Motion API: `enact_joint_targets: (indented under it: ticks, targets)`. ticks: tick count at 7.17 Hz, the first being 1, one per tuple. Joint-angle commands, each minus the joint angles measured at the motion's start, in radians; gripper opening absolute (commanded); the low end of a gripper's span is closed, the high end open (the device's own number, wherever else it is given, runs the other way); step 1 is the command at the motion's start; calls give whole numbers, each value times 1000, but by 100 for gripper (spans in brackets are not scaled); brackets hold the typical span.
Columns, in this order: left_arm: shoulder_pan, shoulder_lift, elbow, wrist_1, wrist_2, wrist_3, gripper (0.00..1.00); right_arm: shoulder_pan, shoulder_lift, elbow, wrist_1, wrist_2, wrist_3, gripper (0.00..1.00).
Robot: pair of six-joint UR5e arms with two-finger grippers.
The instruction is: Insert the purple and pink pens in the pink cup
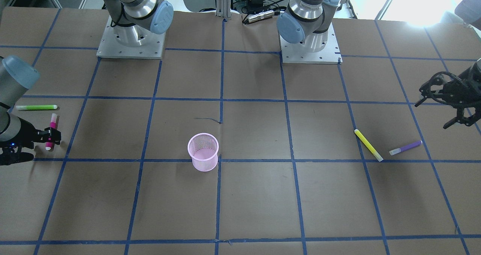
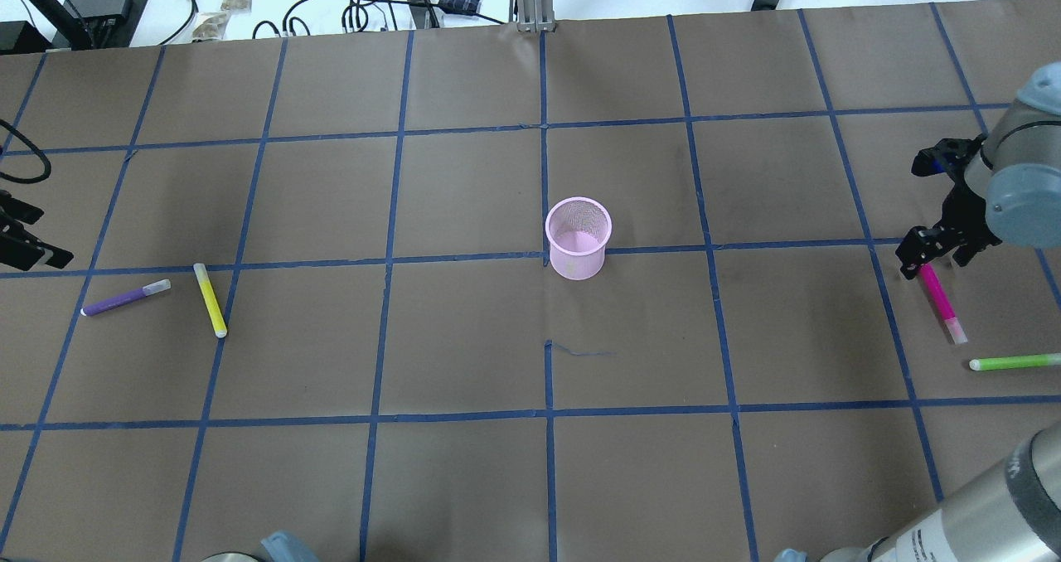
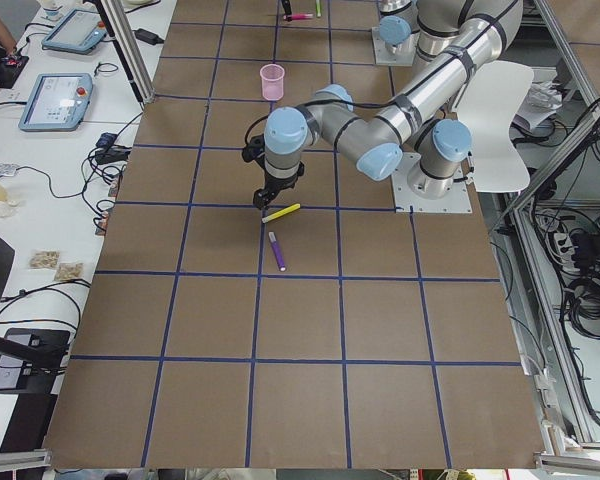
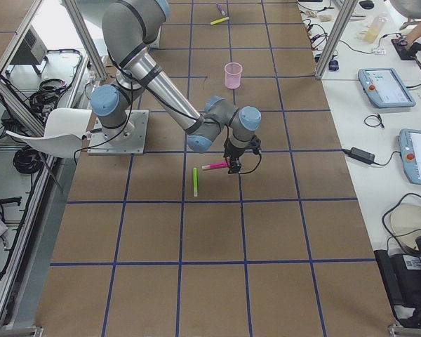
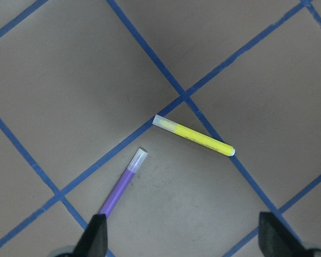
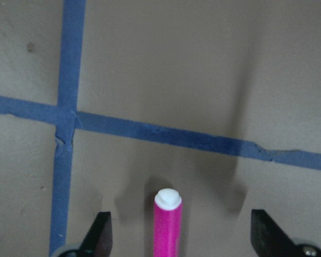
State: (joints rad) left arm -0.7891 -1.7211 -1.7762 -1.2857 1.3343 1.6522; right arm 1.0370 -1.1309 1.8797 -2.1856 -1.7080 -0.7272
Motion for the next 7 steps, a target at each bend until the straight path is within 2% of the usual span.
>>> enact_joint_targets:
  ticks: [1, 2, 3, 4, 5, 6, 7]
  targets:
    - [95, -111, -60, 164, -142, 321, 96, 0, -6, -5, 1, -4, 0, 51]
    - [111, -170, -49, 166, -215, 453, 96, 0, -4, -7, 4, -2, -1, 25]
    - [138, -229, -23, 164, -237, 460, 96, 0, -4, -7, 3, -2, 0, 10]
    - [172, -295, 1, 157, -268, 481, 96, 0, -7, -10, 3, -1, 5, 2]
    - [200, -354, 6, 157, -291, 494, 96, 3, -26, -20, 1, 10, 11, 0]
    - [209, -374, 3, 151, -287, 508, 95, 11, -42, -46, 1, 48, 53, 0]
    - [211, -377, -5, 123, -287, 511, 94, 11, -61, -82, 9, 127, 70, 0]
